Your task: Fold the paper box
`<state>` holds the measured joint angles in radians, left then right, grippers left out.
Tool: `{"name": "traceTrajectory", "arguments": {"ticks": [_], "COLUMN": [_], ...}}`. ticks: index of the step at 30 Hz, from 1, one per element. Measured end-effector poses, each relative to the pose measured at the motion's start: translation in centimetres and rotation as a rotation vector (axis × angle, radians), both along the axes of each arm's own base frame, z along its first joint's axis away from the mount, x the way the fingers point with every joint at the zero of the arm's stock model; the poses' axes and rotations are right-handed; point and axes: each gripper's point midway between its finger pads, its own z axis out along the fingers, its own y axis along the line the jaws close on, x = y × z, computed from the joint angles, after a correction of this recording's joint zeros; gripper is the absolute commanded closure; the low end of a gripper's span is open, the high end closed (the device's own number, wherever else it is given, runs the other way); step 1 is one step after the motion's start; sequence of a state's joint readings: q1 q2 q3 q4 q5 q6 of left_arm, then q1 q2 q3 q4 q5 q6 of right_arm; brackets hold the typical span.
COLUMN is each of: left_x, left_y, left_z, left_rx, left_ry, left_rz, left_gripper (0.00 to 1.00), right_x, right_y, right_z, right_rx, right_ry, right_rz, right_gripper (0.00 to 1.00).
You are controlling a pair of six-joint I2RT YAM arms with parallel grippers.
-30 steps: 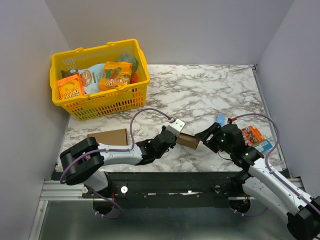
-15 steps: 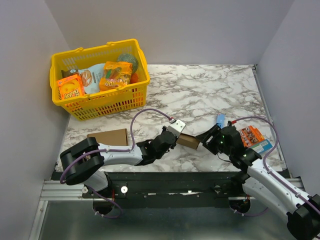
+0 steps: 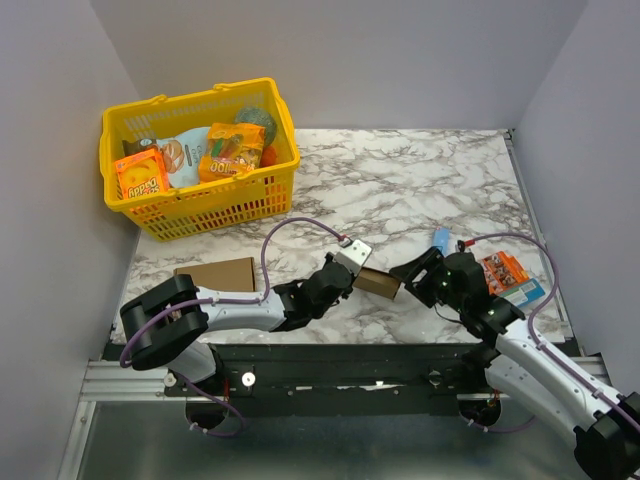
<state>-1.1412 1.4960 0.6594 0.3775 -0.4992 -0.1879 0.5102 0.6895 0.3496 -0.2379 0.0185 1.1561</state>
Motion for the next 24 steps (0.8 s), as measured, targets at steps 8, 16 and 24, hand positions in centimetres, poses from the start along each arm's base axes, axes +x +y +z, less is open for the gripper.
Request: {"name": "traceTrajectory", "arguments": {"ticks": [8,16,24], "left_x": [-0.4,-0.4,-0.4], "left_y": [-0.3,-0.3,-0.4], "left_z": [0.0,0.0,0.0], "left_rx": [-0.002,-0.002,0.002], "left_ry": [0.001,0.002,0.001], "left_rz": [-0.012,-0.013,-0.011], "left_gripper": [1.00,1.00,1.00], "right_x": [0.1,-0.2,-0.2], "right_y": [0.1,0.0,0.1], "right_z": [-0.1,-1.2,-1.5], "right_rx": [0.023,0.050,0.070], "right_ry": [0.012,0.036,0.034], "right_rz": [-0.021,-0.039,-0.048], "right_gripper": [0.29,0.51,0.68]}}
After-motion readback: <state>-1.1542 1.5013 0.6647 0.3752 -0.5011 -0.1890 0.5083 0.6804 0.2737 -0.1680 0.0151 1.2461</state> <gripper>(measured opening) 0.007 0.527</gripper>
